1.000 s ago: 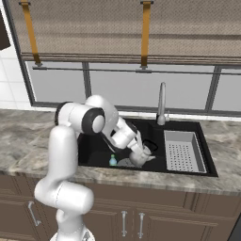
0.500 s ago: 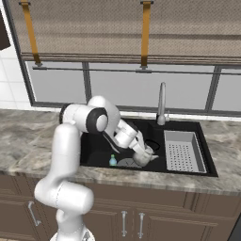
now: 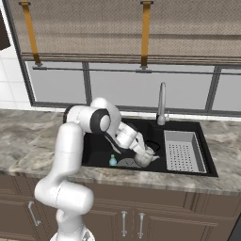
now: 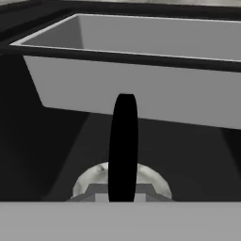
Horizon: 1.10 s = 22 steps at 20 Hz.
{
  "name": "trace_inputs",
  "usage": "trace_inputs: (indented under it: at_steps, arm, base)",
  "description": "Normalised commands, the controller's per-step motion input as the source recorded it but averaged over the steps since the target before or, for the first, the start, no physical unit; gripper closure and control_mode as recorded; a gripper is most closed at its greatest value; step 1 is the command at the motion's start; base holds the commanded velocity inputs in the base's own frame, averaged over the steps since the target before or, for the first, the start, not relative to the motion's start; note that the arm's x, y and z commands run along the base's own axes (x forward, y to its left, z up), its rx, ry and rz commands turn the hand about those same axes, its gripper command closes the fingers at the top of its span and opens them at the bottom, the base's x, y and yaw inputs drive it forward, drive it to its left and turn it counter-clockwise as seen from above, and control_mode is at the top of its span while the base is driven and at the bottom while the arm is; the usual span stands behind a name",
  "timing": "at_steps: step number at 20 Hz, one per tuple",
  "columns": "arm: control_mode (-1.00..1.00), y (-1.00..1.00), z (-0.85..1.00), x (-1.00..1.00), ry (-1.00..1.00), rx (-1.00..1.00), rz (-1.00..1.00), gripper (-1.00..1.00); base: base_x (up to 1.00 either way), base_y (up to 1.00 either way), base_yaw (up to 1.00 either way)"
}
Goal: Open the cabinet, pick the kettle from the cabinet, and place it in the sink.
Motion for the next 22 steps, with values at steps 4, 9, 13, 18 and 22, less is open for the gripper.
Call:
trace_inputs:
  at_steps: [4,9,13,18,22]
  arm:
    - [-1.00,0.00,-0.10,0.07,0.00,0.00,0.00,1.00]
    - [-1.00,-0.01,-0.15,0.07,0.00,0.00,0.00,1.00]
    - [-1.00,-0.01,-0.21,0.07,0.00,0.00,0.00,1.00]
    - [-1.00,-0.02,-0.19,0.09,0.00,0.00,0.00,1.00]
    - [-1.00,-0.02,-0.17,0.13,0.00,0.00,0.00,1.00]
  base:
    - [0.00,0.00,0.00]
    - [0.00,0.00,0.00]
    - [0.00,0.00,0.00]
    - [0.00,0.00,0.00]
    - [0.00,0.00,0.00]
